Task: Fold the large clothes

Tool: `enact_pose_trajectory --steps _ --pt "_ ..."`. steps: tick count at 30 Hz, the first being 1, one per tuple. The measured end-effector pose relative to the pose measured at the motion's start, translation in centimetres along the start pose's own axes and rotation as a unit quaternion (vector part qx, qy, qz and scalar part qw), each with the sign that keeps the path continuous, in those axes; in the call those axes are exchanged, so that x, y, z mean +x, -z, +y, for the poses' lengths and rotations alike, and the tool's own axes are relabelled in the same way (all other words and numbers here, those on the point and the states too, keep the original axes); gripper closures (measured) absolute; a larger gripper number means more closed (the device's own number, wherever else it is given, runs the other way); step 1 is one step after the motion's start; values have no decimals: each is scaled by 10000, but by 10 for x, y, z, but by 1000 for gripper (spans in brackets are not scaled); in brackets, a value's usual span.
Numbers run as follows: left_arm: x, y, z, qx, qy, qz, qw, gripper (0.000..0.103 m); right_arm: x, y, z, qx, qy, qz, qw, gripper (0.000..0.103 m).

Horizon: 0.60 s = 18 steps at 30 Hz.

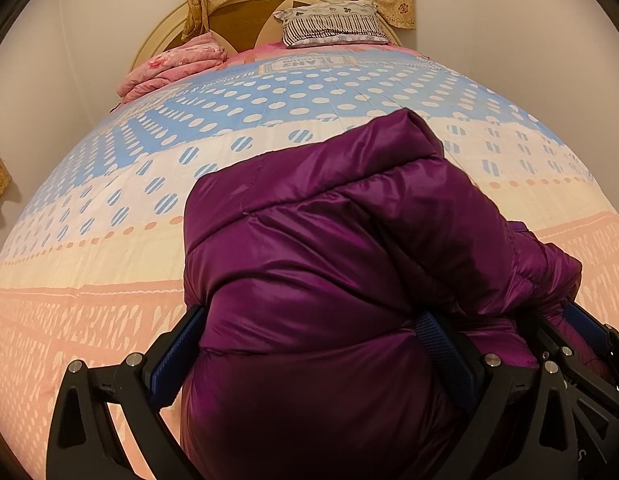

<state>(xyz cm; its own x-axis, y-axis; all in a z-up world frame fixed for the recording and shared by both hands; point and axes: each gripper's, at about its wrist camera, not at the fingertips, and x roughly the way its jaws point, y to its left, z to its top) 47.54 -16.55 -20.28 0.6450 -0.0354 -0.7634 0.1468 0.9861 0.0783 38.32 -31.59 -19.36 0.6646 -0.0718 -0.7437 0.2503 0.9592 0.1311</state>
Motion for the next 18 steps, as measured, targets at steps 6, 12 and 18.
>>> enact_pose_trajectory --steps 6,12,18 --pt "0 0 -1 4 2 15 10000 1 0 0 0 4 -3 0 10000 48" --pt "-11 0 11 -114 419 178 9989 1 -3 -1 -6 89 -215 -27 9997 44" --pt "-64 40 60 -501 1080 -81 9929 1 -37 14 -26 61 -381 -257 9989 21"
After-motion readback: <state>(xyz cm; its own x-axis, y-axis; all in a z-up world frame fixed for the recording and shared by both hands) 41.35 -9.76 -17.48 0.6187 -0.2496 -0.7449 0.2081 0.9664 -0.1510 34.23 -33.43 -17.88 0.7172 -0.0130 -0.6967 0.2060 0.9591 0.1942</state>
